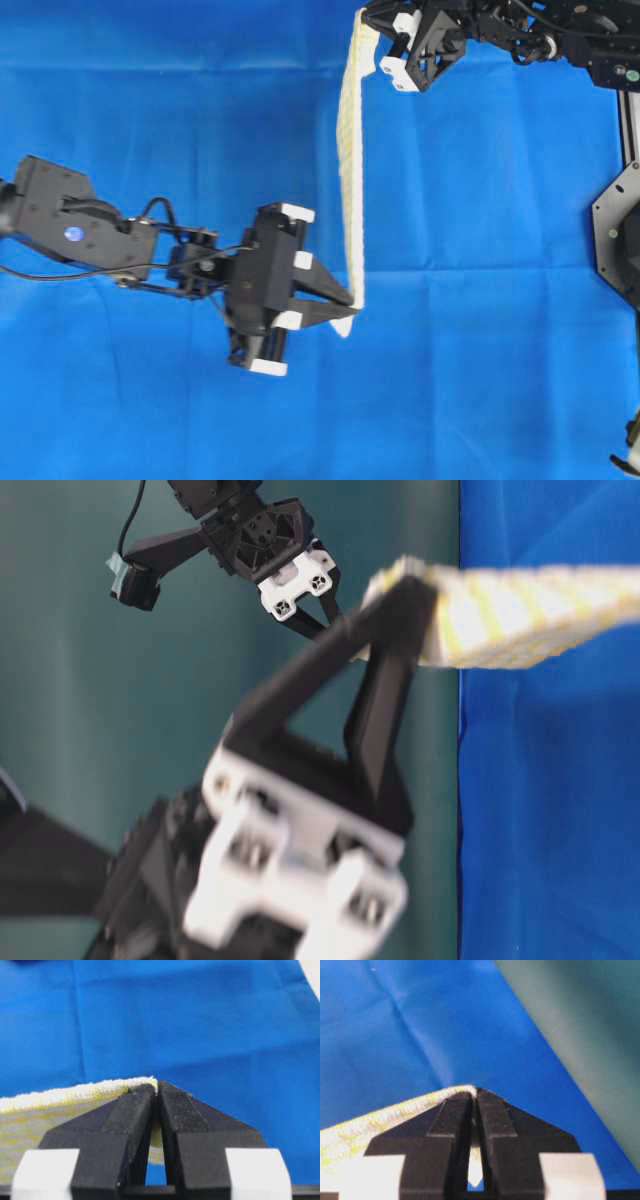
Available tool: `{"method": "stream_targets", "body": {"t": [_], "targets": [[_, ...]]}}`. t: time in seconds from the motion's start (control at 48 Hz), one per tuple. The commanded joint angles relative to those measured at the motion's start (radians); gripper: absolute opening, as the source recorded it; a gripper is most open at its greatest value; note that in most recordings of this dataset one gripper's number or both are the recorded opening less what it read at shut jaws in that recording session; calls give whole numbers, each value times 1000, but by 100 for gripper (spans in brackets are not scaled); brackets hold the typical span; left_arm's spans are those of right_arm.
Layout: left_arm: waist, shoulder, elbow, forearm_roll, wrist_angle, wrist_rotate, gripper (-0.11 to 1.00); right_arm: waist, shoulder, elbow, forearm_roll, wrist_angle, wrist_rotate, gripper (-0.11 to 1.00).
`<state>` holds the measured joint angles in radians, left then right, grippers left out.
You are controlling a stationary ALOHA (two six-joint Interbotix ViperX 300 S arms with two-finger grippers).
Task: Fold the yellow towel.
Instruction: 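Lay the towel strip down vertically and open both grippers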
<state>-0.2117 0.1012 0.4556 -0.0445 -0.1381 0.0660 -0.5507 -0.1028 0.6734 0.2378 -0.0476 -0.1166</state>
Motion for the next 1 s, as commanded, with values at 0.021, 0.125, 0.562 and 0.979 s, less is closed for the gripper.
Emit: {"method": "stream_targets", "body": {"t": [0.021, 0.125, 0.562, 0.979], "targets": [[-48, 5, -75, 3, -2, 15, 2, -67, -8, -31, -3, -15, -2, 2], [-51, 18, -94, 3, 0, 15, 2, -67, -12, -26, -3, -15, -2, 2], [-14, 164, -255, 5, -44, 86, 2, -127, -103, 75, -3, -15, 2, 2], [5, 247, -181, -2, -202, 72, 2, -110, -28, 43, -5, 17, 5, 2]]}}
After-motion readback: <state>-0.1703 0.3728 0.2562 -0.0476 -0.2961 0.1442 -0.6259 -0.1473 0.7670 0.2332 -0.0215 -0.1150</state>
